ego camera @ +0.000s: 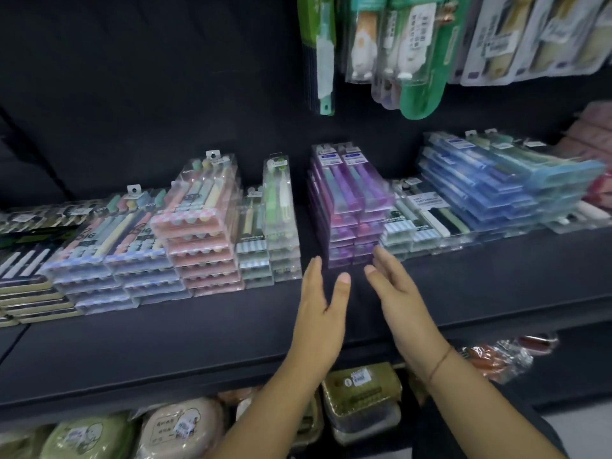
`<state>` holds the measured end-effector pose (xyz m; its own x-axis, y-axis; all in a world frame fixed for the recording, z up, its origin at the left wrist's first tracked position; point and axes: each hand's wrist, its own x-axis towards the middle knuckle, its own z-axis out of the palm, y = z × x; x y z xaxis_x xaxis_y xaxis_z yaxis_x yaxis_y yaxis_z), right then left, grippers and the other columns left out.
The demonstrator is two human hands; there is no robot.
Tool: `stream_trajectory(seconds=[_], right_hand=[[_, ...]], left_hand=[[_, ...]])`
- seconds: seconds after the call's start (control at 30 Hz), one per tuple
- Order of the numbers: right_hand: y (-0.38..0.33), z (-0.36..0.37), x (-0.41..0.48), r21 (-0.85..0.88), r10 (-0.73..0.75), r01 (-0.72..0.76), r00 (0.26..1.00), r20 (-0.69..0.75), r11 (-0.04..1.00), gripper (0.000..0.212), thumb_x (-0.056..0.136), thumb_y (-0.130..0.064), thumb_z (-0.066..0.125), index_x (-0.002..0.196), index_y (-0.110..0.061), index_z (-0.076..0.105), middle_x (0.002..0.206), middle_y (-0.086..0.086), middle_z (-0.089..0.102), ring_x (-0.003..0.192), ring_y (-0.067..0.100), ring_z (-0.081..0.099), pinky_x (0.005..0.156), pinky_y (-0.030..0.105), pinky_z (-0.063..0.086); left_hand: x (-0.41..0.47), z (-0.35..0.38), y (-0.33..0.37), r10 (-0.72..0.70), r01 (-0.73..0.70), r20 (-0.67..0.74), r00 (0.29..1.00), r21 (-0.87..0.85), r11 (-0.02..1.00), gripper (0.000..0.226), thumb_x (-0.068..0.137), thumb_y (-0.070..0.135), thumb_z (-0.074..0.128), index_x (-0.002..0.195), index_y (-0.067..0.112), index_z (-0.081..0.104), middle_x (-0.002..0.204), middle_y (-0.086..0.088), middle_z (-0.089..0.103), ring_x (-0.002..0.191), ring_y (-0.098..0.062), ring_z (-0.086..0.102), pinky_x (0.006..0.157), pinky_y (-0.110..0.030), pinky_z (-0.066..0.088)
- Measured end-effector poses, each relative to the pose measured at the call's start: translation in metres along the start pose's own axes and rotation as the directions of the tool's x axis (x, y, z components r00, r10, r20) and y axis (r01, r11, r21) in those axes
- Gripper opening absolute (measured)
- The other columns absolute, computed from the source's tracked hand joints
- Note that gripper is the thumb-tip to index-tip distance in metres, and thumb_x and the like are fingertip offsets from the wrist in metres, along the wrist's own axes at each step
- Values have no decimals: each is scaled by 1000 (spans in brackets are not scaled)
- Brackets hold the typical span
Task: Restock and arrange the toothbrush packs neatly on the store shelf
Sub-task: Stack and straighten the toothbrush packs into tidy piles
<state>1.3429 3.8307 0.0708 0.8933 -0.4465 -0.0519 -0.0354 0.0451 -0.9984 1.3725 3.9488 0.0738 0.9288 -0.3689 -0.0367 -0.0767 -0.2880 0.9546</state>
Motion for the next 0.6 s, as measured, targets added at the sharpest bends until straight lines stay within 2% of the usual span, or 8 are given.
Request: stream_trajectory(seconds=[0.07, 0.2, 0.37, 0.6], right_hand=[[-1, 1, 5, -7, 29, -29, 1000, 1, 1000, 57, 101, -19, 50, 153, -23, 27, 157, -8, 29, 141, 3, 29, 108, 19, 26], [2, 6, 7, 30, 56, -55, 998, -41, 998, 61, 101, -14, 48, 155, -23, 20, 160, -7, 22, 145, 6, 23, 114, 25, 24], [2, 12, 8, 33, 50, -48, 997, -56, 998, 64, 101, -16, 49, 156, -23, 17, 161, -8, 19, 146, 5, 20, 113, 24, 23], [-3, 12, 14, -8, 76, -76, 996, -43, 997, 63, 100, -8, 46, 155, -24, 18, 158, -5, 28, 143, 8, 28, 105, 22, 29]], left_hand=[[9, 3, 0, -46, 46, 9, 999, -9, 999, 70, 97, 54, 40, 155, 33, 8, 162, 14, 9, 147, -2, 13, 117, -24, 15], [19, 12, 2, -67, 67, -1, 998, -52, 996, 71, 97, 55, 41, 155, 36, 6, 163, 11, 12, 147, -6, 17, 119, -32, 20], [21, 18, 2, -47, 46, -19, 999, -63, 997, 69, 98, 53, 42, 155, 35, 8, 163, 10, 16, 147, -8, 21, 115, -30, 22], [24, 20, 1, -53, 51, -26, 998, -66, 997, 68, 99, 51, 42, 155, 34, 9, 163, 10, 16, 147, -9, 20, 116, -30, 22]])
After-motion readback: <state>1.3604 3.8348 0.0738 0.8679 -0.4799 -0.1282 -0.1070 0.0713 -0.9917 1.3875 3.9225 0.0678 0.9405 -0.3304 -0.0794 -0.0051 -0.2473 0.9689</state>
